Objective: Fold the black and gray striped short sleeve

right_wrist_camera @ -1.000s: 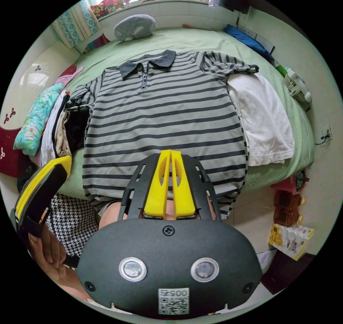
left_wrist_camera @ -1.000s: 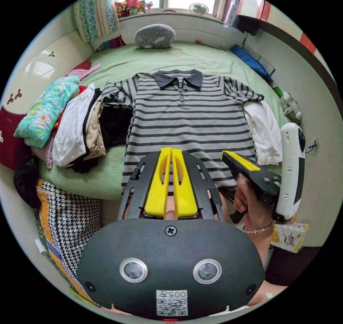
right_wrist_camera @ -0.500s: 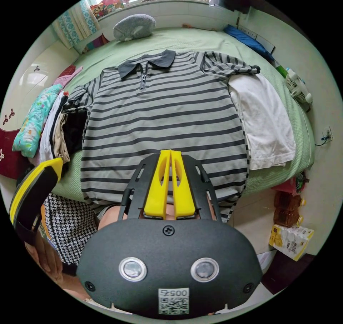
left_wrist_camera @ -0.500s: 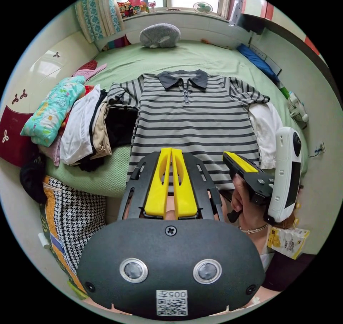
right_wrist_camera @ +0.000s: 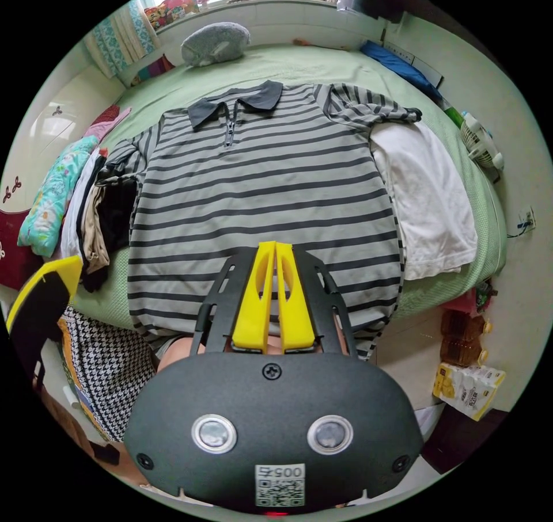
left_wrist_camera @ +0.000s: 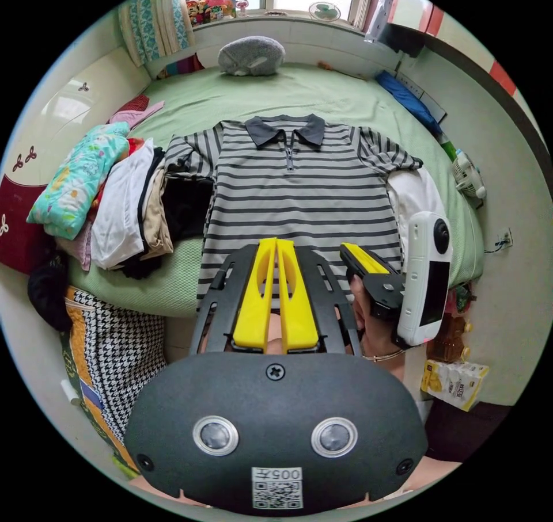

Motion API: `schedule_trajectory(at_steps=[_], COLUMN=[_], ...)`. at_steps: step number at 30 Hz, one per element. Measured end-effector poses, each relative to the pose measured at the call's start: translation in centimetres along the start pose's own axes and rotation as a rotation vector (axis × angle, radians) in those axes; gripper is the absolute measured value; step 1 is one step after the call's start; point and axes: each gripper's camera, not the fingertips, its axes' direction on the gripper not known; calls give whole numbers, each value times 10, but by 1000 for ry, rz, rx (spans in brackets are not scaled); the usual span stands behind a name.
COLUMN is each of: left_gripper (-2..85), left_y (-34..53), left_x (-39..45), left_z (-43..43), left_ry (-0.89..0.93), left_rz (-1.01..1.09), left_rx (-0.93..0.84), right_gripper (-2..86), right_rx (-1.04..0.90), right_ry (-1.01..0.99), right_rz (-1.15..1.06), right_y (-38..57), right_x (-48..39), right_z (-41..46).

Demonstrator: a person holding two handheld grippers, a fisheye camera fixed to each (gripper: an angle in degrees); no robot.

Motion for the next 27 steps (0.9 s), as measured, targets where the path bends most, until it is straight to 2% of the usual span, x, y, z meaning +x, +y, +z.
schedule_trajectory(at_steps=[27], left_gripper=[-5], left_y=[-18], left_x=[4], left_z=[23], left_ry=[-23], left_rz=[24], left_rx=[-24], right_gripper=[-9], right_rx=[-3], right_ry=[-1], right_rz=[31], right_y=[-5], right_x=[21], right_z=[15])
